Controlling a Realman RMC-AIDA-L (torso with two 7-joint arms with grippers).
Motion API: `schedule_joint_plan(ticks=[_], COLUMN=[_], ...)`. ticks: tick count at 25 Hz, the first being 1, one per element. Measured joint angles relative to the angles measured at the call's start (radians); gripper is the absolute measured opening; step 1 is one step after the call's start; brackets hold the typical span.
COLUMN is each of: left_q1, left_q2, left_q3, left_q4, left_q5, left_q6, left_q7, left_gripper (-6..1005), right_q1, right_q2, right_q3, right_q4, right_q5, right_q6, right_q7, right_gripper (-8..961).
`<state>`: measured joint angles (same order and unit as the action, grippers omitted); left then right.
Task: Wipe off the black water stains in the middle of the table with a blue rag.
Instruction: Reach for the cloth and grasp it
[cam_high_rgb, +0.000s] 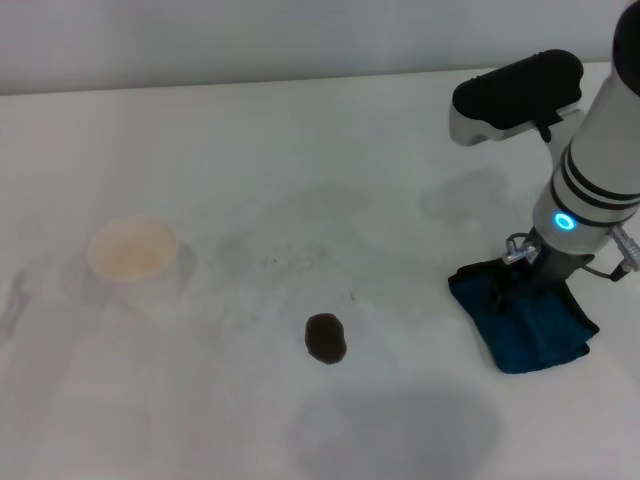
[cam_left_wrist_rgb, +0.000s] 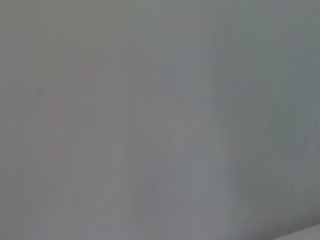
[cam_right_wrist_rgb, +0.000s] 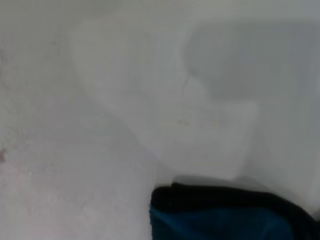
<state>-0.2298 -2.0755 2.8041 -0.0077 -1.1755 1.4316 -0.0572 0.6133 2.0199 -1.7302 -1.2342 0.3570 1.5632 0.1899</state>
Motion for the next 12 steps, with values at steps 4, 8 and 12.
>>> schedule_joint_plan(ticks=[4, 8, 12], left_q1=[-0.003, -0.008, -0.008], left_q2=[0.000, 0.000, 0.000], left_q3=[0.000, 0.000, 0.000], left_q4=[0.000, 0.000, 0.000], left_q5=[-0.010, -0.011, -0.012], left_q6=[-0.011, -0.023, -0.026], left_q7=[0.000, 0.001, 0.001], left_gripper=[866, 866, 866], right_q1=[0.022, 0.058, 0.076], right_q2=[0.001, 0.002, 0.004], right_q3=[-0.015, -0.039, -0.056], right_q4=[0.023, 0.073, 0.111], right_q5=[-0.003, -0.004, 0.000], right_q6=[-0.004, -0.016, -0.028], right_q7=[0.001, 0.005, 0.005], right_gripper=[535, 509, 491])
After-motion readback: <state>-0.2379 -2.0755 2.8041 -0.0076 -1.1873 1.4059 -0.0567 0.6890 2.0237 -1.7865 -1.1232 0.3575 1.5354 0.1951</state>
